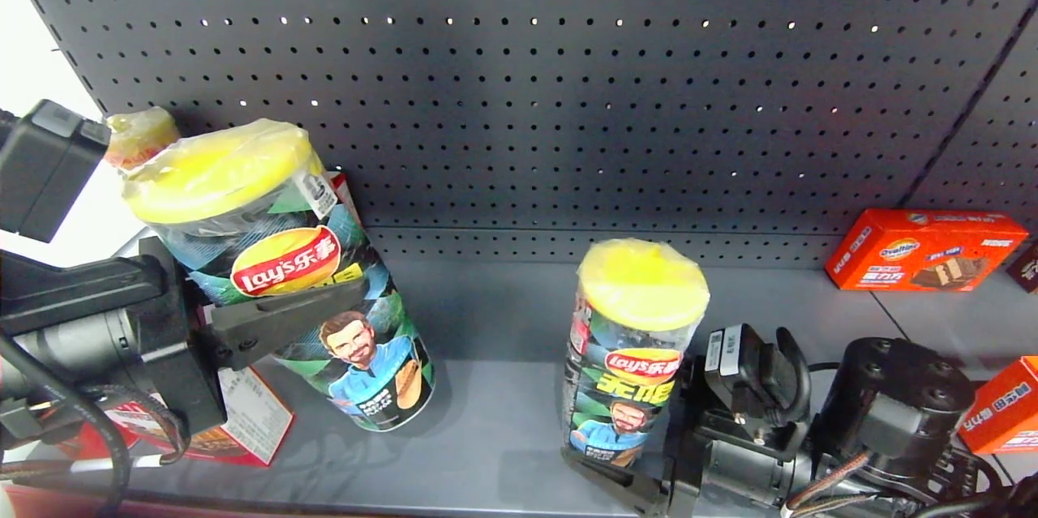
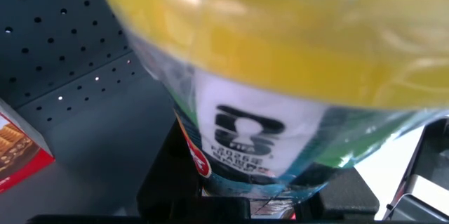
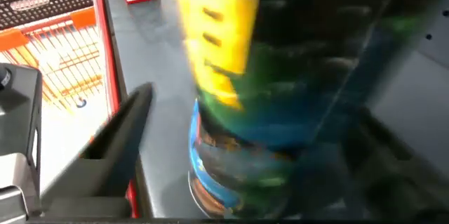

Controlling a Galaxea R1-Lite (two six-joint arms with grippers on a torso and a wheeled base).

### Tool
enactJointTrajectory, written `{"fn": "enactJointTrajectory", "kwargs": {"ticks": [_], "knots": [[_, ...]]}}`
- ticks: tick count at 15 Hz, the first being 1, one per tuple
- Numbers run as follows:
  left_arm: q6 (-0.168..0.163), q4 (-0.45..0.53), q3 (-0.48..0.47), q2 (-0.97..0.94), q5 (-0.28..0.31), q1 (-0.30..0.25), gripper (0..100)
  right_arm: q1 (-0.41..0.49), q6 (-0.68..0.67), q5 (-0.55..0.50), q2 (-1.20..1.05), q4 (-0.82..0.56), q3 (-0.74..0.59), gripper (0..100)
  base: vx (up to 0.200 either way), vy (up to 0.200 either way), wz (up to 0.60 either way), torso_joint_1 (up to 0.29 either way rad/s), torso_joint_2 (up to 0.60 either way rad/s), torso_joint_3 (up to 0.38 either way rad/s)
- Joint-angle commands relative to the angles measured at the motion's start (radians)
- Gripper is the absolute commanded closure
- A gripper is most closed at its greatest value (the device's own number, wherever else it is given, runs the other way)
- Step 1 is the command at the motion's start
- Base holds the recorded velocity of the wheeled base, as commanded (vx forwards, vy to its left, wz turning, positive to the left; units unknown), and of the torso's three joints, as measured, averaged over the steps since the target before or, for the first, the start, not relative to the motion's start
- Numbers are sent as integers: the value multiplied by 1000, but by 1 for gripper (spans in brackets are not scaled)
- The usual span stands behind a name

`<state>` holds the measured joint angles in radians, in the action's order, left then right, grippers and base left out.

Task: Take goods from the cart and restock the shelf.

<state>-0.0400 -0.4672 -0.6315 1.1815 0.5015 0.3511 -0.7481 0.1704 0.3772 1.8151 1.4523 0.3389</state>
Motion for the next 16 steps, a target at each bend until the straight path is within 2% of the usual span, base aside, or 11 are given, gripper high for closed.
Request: {"fn": "enactJointTrajectory", "kwargs": {"ticks": [1,9,11,15,16], "knots": [[0,-1,-2,0,0,0,100,3,1,0,-51,2,-28,0,0,0,0,0,0,0],[-1,-2,-4,0,0,3,100,19,0,-34,-327,-17,-115,0,0,0,0,0,0,0],[-1,-2,-4,-2,0,3,100,53,0,-34,-390,-40,-130,0,0,0,0,0,0,0],[-1,-2,-7,-2,0,3,100,199,-2,-49,-612,-204,-144,0,0,0,0,0,0,0],[-3,-2,-4,-2,2,5,100,239,-2,-113,-729,-316,-147,0,0,0,0,0,0,0]]}}
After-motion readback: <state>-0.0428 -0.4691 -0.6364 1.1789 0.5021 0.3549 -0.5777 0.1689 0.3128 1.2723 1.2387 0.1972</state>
